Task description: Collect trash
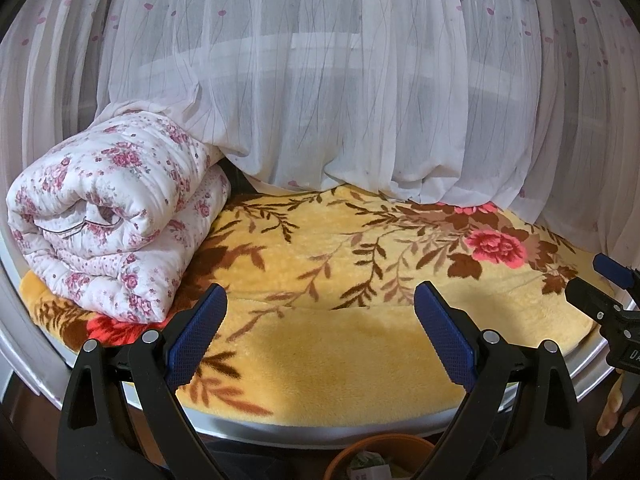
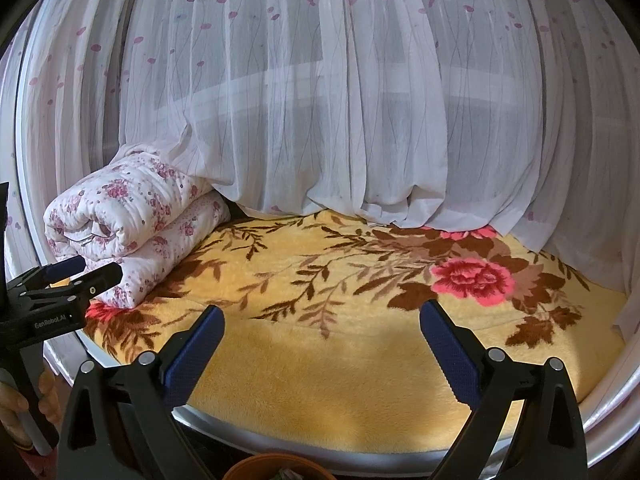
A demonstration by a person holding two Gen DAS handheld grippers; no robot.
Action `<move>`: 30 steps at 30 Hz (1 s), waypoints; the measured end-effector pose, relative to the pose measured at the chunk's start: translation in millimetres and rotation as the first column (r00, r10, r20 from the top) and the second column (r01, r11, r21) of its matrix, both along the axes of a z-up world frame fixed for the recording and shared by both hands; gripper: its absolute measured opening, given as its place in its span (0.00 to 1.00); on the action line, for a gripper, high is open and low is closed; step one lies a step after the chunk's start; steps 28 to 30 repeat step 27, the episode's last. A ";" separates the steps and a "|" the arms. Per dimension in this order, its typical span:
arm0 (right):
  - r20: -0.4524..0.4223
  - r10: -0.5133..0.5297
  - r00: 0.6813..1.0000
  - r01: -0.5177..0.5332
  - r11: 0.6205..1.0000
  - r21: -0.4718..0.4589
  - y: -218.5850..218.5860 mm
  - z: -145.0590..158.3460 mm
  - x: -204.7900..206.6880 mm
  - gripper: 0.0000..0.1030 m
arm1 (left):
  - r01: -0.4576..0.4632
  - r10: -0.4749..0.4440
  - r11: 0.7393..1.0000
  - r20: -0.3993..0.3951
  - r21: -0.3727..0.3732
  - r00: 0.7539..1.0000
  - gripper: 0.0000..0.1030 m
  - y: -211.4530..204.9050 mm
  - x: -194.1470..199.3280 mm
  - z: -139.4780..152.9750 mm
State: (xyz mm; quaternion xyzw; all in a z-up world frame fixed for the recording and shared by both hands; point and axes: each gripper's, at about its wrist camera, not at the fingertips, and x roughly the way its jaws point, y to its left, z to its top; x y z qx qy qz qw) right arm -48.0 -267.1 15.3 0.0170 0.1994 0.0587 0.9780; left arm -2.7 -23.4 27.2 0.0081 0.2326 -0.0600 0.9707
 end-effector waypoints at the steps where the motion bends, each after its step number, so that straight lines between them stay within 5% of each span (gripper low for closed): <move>1: 0.000 -0.001 1.000 0.001 1.000 0.001 0.3 -0.1 -0.2 0.94 | -0.001 0.001 1.000 -0.001 -0.001 1.000 0.89 -0.1 -0.1 0.2; 30: -0.001 -0.001 1.000 0.001 1.000 -0.002 0.5 -0.3 -0.1 0.94 | -0.011 0.011 1.000 0.002 0.002 1.000 0.89 -1.2 -0.7 4.1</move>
